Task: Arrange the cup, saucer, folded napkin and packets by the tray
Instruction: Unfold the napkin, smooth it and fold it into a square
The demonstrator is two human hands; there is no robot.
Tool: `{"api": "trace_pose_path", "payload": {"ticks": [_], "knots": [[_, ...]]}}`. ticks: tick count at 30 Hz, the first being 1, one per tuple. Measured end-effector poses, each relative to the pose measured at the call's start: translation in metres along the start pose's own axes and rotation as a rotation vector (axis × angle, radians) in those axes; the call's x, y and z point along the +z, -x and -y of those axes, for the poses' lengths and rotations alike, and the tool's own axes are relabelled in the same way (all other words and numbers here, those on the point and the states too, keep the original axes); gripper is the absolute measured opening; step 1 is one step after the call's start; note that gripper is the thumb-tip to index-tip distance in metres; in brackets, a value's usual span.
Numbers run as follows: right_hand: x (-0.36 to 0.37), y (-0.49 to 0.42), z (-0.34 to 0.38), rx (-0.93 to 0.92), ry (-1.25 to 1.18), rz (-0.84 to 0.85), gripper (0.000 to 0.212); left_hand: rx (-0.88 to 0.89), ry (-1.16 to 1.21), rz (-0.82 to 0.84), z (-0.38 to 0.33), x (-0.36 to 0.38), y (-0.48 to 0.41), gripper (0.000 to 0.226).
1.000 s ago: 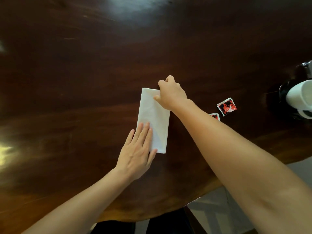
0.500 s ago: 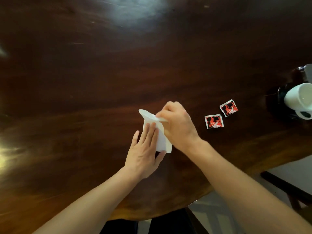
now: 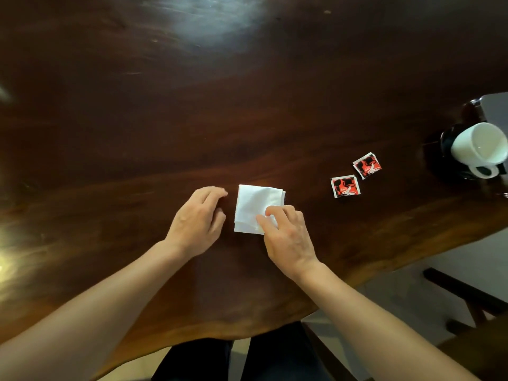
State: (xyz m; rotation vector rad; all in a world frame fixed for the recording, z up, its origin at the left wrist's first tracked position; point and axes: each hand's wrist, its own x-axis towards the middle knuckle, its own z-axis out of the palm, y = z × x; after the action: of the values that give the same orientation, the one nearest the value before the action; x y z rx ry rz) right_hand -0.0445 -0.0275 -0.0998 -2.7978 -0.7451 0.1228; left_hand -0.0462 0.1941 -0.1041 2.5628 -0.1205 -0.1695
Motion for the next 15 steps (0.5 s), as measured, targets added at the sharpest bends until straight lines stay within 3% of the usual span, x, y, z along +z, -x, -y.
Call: {"api": "trace_pose_path", "payload": {"ticks": [6, 11, 13, 15], "knots": [[0.011, 0.018, 0.000, 0.081, -0.016, 0.156, 0.048, 0.157, -0.292, 0.161, -0.025, 0.034, -0.021, 0.061], [0.003, 0.003, 0.006, 0.158, -0.229, -0.038, 0.032, 0.162, -0.351, 0.245, -0.025, 0.053, -0.020, 0.066], [0.000, -0.020, 0.017, 0.222, -0.292, -0.081, 0.040, 0.181, -0.375, 0.269, -0.022, 0.057, -0.016, 0.067], [0.005, -0.040, 0.028, 0.280, -0.315, -0.006, 0.050, 0.207, -0.383, 0.264, -0.019, 0.060, -0.012, 0.067]]}}
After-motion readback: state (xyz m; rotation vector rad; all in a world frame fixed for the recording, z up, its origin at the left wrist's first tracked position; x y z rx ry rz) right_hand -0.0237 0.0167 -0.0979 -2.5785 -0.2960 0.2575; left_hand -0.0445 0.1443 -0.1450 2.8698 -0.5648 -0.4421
